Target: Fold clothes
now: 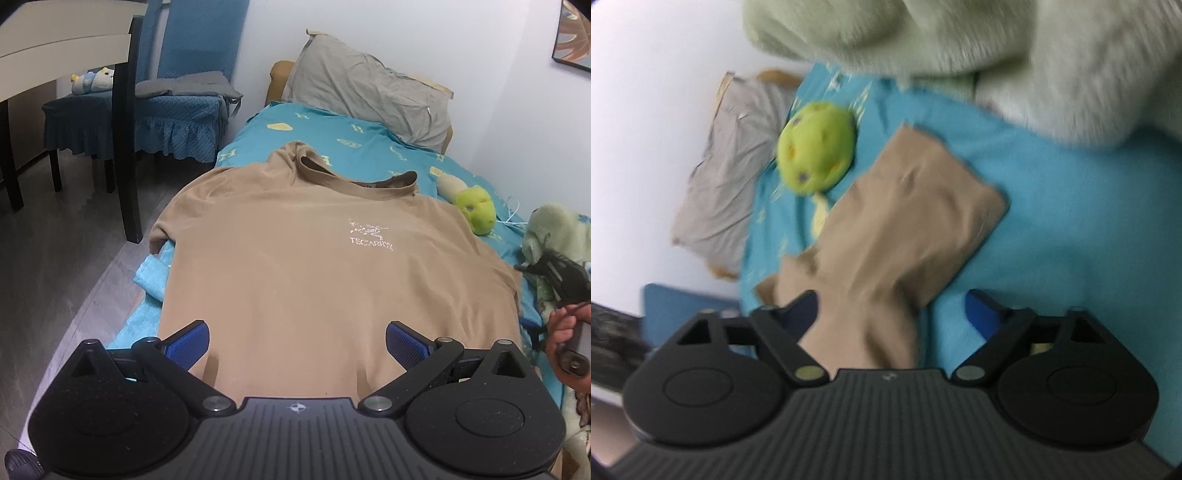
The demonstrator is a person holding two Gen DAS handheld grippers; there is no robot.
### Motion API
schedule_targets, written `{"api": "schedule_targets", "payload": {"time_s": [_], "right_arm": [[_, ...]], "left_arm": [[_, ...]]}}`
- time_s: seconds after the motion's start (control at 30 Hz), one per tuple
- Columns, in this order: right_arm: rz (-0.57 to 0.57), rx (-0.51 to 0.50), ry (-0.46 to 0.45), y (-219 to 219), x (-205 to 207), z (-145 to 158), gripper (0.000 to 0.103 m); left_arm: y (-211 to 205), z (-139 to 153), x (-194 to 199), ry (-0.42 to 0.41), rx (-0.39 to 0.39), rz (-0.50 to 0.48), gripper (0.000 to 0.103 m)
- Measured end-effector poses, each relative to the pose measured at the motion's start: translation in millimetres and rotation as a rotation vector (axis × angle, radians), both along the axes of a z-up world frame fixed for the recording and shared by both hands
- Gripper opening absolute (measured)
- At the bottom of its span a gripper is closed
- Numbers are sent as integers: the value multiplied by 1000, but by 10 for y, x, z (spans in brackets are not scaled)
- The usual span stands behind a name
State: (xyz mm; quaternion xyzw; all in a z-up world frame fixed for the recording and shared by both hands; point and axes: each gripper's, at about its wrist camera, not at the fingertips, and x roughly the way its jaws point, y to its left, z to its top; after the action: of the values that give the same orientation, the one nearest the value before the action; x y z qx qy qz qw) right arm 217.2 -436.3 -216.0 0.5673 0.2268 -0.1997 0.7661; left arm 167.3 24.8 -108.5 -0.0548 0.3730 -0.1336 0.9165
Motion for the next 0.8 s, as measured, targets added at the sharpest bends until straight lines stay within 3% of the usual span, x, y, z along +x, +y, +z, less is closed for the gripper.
{"api": "schedule_targets", "payload": {"time_s": [0.03,0.1,0.13,0.27,0.37,0.53,0.63,0.7,0.77,0.8], "right_arm": [[-6,-24,8,4,29,-22,57],[-10,-55,20,-47,65,-77,14],[-9,-61,38,-104,69,-108,7],[-155,-94,-8,-315,-198,30,3],[-173,-111,-33,-324,-282,105,3],[-123,18,23,-208,-308,-78,8],[-106,96,-14,-58,-345,-132,37],[-97,87,-50,23,-339,-91,64],[-88,61,-79,45,-293,-84,74],[-90,45,-88,35,-264,-95,74]], "left_arm": [[0,-15,10,3,1,1,103],[7,-30,29,11,-3,3,103],[11,-37,39,15,-5,5,103],[27,-65,74,30,-14,9,103],[31,-78,84,39,-18,8,103],[30,-113,89,63,-27,8,103],[34,-125,96,73,-33,8,103],[40,-133,105,83,-43,10,103],[46,-145,116,92,-53,13,103],[49,-151,121,98,-58,15,103]]}}
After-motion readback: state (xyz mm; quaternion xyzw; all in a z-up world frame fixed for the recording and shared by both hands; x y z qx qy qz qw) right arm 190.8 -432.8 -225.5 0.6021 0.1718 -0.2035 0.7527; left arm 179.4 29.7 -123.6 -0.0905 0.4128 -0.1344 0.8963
